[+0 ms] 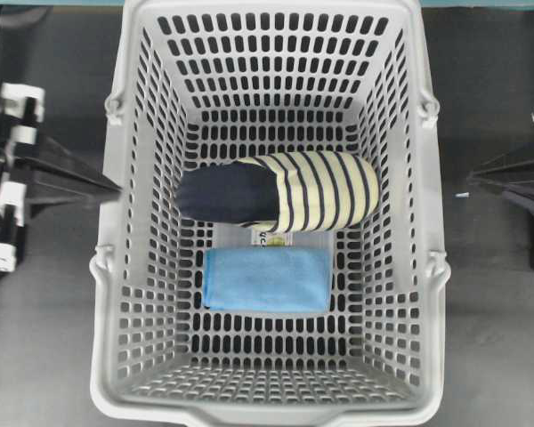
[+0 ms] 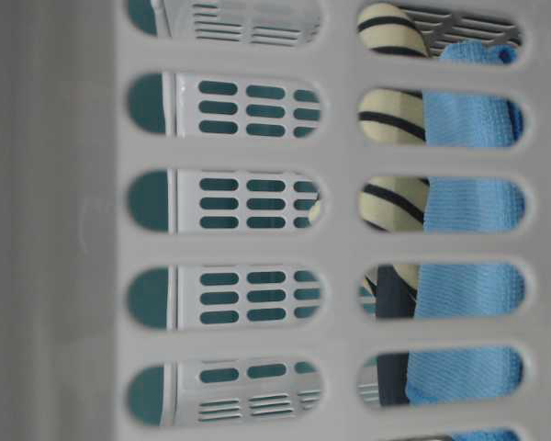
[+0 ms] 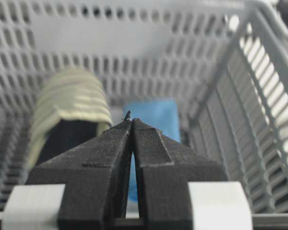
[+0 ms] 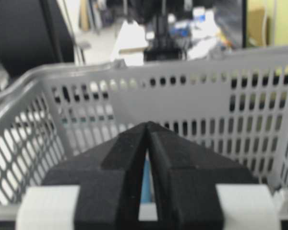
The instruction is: Pick up the blue cloth from the shopping basket with the left arm.
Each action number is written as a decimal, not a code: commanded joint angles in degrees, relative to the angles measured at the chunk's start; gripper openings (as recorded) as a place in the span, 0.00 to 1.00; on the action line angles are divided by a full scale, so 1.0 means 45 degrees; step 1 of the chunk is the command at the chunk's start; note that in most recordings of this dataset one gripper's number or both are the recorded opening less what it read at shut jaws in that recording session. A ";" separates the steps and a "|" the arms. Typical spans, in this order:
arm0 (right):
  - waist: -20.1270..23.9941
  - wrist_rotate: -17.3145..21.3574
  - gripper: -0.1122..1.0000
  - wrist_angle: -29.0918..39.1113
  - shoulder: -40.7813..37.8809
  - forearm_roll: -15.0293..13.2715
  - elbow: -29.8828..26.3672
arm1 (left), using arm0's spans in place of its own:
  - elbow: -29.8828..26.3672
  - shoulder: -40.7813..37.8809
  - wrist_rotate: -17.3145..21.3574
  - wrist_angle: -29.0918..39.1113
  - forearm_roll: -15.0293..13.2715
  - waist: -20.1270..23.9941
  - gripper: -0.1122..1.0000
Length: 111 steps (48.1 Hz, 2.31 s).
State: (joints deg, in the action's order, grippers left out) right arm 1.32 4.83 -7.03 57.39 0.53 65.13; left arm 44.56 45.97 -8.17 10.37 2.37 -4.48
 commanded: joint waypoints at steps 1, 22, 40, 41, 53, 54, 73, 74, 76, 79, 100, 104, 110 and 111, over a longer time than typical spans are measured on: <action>0.0059 0.0020 0.09 0.0918 0.0020 0.0039 -0.0508 | -0.1719 -0.0977 -0.0156 0.1270 0.0059 -0.0215 0.10; 0.0039 0.0020 0.09 0.2148 0.0449 0.0039 -0.0742 | -0.6621 -0.6035 0.0039 0.6426 0.0039 -0.0469 0.10; 0.0020 0.0020 0.09 0.2109 0.0449 0.0039 -0.0684 | -0.9180 -0.9316 0.0234 0.8164 0.0059 -0.0508 0.25; 0.0000 0.0020 0.09 0.2109 0.0449 0.0039 -0.0684 | -0.9258 -0.9453 0.0215 0.8223 0.0059 -0.0508 0.30; 0.0020 0.0020 0.09 0.2109 0.0449 0.0039 -0.0625 | -1.0039 -1.0957 0.0059 0.9043 0.0059 -0.0664 0.89; 0.0020 0.0039 0.09 0.2109 0.0469 0.0039 -0.0605 | -1.0059 -1.1074 0.0059 0.9043 0.0039 -0.0703 0.91; 0.0000 0.0039 0.09 0.2051 0.0469 0.0039 -0.0352 | -0.9648 -1.3125 0.0039 0.9023 0.0059 -0.0840 0.90; 0.0000 0.0039 0.09 0.2051 0.0449 0.0039 -0.0352 | -0.9629 -1.3184 0.0059 0.9023 0.0039 -0.0840 0.90; -0.0020 0.0039 0.09 0.2051 0.0469 0.0039 -0.0332 | -0.9590 -1.3262 0.0059 0.9023 0.0059 -0.0840 0.90; -0.0059 0.0039 0.09 0.2051 0.0469 0.0039 -0.0332 | -0.9512 -1.3301 0.0078 0.9023 0.0039 -0.0840 0.90; -0.0059 0.0039 0.09 0.2070 0.0625 0.0039 -0.0254 | -0.9023 -1.3008 0.0195 0.8535 0.0059 -0.0840 0.55; -0.0059 0.0039 0.09 0.2090 0.0742 0.0039 -0.0215 | -0.9141 -1.2715 0.0254 0.8594 0.0059 -0.0820 0.33; -0.0059 0.0039 0.09 0.2090 0.0938 0.0039 -0.0098 | -0.9473 -1.2168 0.0254 0.8730 0.0039 -0.0801 0.21; -0.0059 0.0039 0.09 0.2090 0.0977 0.0039 -0.0098 | -0.9570 -1.2090 0.0254 0.8789 0.0059 -0.0820 0.21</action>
State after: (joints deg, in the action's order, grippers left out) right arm 1.14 4.92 2.81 61.61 0.53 64.95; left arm 3.78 -11.43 -7.12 49.48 2.46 -8.17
